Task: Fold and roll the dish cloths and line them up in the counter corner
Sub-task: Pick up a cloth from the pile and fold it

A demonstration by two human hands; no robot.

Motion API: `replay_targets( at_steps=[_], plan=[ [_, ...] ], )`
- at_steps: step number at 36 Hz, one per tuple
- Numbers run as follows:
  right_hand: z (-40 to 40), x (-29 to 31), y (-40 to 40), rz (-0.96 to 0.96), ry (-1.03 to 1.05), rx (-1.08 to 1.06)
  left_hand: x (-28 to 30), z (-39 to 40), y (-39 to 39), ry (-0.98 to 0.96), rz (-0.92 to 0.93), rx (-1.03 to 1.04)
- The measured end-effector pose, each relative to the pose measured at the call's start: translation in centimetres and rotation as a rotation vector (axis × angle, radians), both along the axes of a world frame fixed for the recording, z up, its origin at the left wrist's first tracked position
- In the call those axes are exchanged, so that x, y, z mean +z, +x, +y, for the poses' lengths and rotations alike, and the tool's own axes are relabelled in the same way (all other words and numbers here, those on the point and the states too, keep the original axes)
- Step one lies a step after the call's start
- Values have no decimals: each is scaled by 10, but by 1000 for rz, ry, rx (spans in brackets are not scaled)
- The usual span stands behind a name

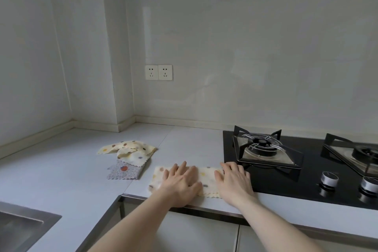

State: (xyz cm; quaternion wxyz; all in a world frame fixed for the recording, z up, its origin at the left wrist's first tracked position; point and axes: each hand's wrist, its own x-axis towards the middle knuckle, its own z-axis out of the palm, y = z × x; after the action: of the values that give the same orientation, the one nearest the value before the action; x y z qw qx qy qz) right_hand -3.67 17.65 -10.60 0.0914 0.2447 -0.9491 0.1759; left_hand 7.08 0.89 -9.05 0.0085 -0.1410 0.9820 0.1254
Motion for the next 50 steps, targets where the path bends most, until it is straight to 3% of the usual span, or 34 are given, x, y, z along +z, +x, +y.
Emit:
replay_targets(
  at_steps=[5,11,15,21,26,36,50],
  plan=[
    [-3,-3,-3,33,29,8,-13,-6,-10,-80,-38,-30],
    [0,-2,-2,18,-18,15,-1,-13,-11,21,23,-7],
    [4,2,0,-23,-170,49,9,-35,-3,45,220,168],
    [12,7,4,-199,-512,32,-14,-68,15,34,110,208],
    [13,9,-1,-255,-706,-1,-14,-70,17,97,166,188],
    [8,64,-20,-399,-650,-129,-10,-70,23,190,278,186],
    [-63,97,21,-467,-537,41,-14,-78,23,303,341,215]
  ],
)
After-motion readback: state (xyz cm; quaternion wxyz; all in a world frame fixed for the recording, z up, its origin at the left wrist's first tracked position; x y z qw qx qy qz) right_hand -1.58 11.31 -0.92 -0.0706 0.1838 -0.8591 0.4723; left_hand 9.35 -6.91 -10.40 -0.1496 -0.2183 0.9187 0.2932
